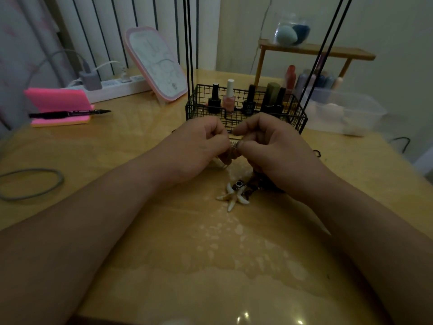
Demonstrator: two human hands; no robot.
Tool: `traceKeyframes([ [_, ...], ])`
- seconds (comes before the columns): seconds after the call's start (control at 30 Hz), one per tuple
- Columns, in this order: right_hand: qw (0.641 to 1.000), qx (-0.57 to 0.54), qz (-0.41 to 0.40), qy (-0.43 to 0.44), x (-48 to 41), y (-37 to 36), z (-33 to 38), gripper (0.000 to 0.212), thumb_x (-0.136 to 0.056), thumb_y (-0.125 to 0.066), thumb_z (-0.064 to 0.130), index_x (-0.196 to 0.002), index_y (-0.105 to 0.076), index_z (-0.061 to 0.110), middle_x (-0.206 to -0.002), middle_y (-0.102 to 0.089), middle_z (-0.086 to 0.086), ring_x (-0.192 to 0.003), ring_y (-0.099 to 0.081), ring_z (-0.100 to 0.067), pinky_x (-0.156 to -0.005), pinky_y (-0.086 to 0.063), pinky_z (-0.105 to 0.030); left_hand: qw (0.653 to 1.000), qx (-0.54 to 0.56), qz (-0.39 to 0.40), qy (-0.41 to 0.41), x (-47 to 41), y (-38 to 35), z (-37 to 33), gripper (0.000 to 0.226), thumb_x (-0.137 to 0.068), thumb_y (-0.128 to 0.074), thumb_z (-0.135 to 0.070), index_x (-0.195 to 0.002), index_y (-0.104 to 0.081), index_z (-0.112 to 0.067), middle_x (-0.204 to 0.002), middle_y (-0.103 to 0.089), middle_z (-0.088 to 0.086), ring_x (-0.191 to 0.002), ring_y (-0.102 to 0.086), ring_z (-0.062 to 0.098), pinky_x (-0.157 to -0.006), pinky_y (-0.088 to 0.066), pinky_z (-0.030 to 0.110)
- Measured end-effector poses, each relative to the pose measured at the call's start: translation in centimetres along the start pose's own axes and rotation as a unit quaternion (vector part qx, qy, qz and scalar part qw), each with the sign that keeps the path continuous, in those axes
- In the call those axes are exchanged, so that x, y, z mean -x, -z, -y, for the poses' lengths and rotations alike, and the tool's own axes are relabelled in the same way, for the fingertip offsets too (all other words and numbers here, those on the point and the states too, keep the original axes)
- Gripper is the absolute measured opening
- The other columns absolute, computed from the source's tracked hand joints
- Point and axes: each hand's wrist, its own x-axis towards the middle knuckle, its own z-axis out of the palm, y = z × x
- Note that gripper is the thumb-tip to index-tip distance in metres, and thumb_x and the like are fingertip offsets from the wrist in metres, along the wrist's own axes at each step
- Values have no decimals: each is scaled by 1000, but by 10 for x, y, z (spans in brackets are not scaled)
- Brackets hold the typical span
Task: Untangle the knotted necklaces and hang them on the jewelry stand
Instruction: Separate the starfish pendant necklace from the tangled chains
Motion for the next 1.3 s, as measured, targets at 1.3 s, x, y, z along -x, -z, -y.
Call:
traceKeyframes([
  [1.3,951,-281,-97,-81,-2,8,15,28,-106,-54,36,-87,-68,19,-84,-65,4,-62,-45,-9,-53,-26,-27,996,-85,7,-13,-3,-1,4,6,-95,-61,-19,-89,-61,-18,-79,-74,-5,-63,-61,6,-59,-46,25],
])
